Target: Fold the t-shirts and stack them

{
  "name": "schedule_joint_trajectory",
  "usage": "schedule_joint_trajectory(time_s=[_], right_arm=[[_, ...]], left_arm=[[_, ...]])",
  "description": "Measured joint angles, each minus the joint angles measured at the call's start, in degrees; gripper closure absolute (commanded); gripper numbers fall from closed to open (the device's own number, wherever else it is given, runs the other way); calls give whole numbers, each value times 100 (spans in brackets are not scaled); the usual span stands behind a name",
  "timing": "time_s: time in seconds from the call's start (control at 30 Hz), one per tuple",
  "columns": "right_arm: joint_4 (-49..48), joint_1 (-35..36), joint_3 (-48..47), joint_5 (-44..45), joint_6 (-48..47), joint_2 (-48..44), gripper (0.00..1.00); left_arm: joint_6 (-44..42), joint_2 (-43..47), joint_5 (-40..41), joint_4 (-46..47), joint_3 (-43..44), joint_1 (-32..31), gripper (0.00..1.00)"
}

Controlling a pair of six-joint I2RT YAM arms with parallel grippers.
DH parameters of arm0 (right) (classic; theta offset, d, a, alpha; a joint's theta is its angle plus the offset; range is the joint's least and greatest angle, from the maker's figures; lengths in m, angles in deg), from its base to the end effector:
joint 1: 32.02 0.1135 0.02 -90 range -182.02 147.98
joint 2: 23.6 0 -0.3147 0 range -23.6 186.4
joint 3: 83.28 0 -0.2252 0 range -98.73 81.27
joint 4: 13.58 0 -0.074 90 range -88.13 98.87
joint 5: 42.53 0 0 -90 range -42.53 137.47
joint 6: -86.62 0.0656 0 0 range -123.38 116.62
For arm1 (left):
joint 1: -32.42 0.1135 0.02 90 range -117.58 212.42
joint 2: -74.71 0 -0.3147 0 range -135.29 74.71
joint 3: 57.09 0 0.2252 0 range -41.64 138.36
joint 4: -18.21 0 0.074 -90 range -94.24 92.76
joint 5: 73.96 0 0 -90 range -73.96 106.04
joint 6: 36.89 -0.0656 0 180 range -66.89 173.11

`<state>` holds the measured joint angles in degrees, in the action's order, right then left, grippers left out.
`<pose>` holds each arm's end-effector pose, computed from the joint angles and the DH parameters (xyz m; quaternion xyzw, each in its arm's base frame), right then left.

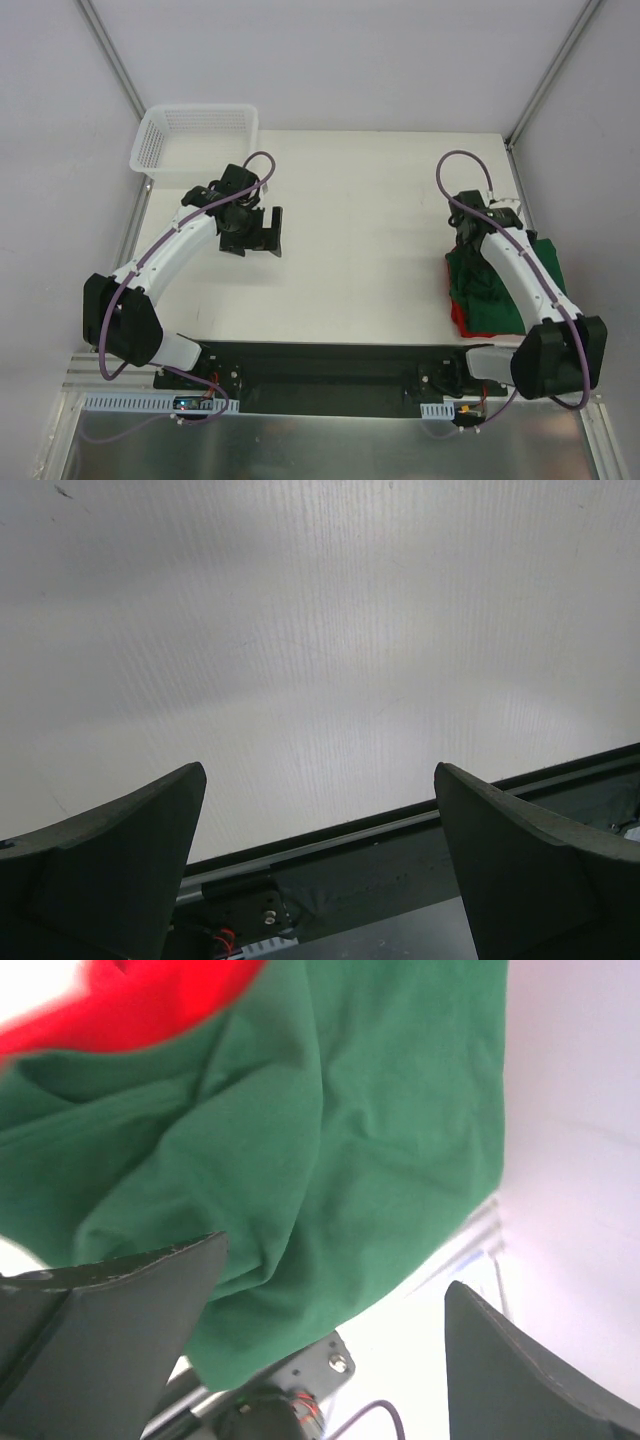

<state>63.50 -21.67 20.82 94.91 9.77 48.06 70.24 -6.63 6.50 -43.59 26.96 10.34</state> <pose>0.1862 -0.0151 0.3158 0.0821 0.9035 -0.3616 0.2147 0.2450 -0.1111 0.3163 0.0636 0.9586 -0.1646 0.2233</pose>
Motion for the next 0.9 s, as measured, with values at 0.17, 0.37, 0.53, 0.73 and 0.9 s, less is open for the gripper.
schedule_joint_trajectory(time_s=[0.17,0.37,0.53,0.73,0.9], right_arm=[[306,-50,28,240,269,885,4],[280,-52,33,170,302,1128,4],[0,-55,37,-15,223,970,4],[-374,-66,-13,-302,66,664,4],[-752,-68,-33,-634,-7,706,4]], left_arm=[[-2,0,9,4,-17,-7,1],[-2,0,66,2,-52,-7,1],[-2,-2,66,7,-52,-7,1],[-2,-2,68,9,-52,-7,1],[0,-2,72,20,-61,-7,1]])
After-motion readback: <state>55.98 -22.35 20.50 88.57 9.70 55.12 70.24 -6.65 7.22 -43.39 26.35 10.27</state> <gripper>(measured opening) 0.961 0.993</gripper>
